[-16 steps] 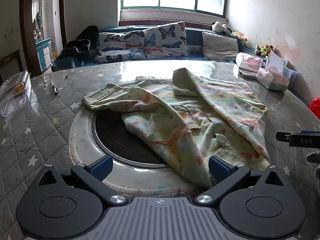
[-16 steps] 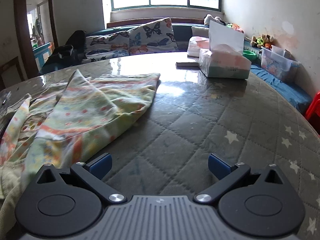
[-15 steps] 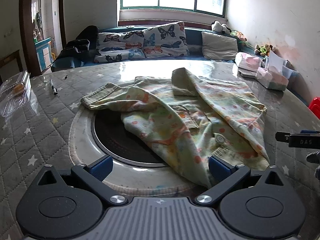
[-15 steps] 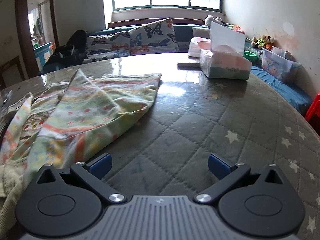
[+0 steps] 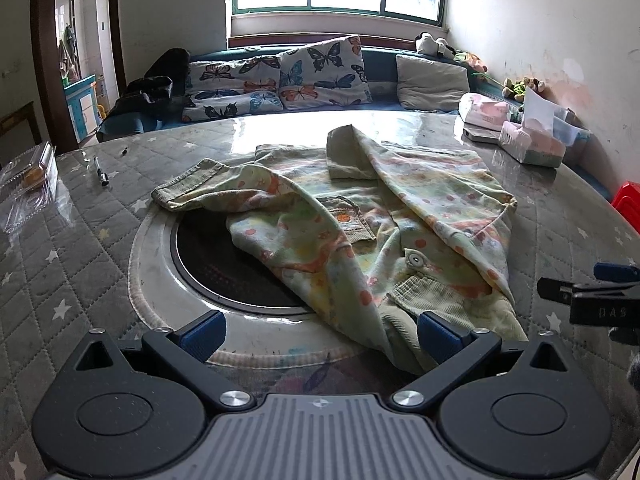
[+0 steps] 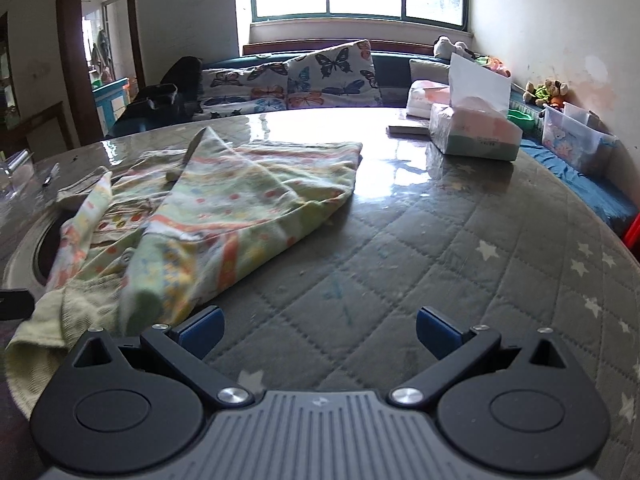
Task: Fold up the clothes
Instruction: 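Move the right gripper toward the crumpled shirt's side edge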
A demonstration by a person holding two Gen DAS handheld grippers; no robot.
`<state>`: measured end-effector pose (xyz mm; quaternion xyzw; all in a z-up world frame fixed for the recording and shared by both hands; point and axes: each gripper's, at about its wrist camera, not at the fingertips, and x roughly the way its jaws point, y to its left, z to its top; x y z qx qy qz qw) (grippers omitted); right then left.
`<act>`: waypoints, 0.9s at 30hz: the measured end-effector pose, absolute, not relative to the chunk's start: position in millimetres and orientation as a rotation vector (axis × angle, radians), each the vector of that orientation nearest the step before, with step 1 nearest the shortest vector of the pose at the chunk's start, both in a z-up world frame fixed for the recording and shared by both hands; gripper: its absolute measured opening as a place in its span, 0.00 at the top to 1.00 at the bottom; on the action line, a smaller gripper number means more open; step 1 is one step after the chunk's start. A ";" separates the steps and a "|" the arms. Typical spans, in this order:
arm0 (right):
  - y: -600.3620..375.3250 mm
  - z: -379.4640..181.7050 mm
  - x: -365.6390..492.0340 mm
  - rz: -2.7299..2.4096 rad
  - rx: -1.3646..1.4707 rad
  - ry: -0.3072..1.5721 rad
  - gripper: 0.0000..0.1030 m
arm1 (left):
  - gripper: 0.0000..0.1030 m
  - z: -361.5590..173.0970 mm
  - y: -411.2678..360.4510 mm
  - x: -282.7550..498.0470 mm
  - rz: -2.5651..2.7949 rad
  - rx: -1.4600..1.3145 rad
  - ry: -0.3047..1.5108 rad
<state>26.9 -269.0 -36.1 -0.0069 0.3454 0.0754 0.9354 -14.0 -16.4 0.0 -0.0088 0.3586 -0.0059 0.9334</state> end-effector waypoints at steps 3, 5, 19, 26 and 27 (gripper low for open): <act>-266.3 -37.8 22.1 0.166 -0.007 0.715 0.00 | 0.00 -0.5 -16.8 -15.9 -0.012 -0.021 0.742; -265.0 -38.4 18.0 0.174 -0.005 0.719 0.00 | 0.00 -0.7 -17.3 -17.8 -0.009 -0.019 0.747; -259.6 -31.7 0.8 0.207 0.005 0.705 0.00 | 0.00 -0.5 -19.6 -30.2 0.002 -0.015 0.758; -258.0 -28.8 -3.0 0.214 0.008 0.697 0.00 | 0.00 -0.2 -21.4 -33.1 0.003 -0.015 0.765; -257.7 -28.4 -3.2 0.215 0.007 0.696 0.00 | 0.00 -0.2 -21.5 -33.2 0.003 -0.016 0.767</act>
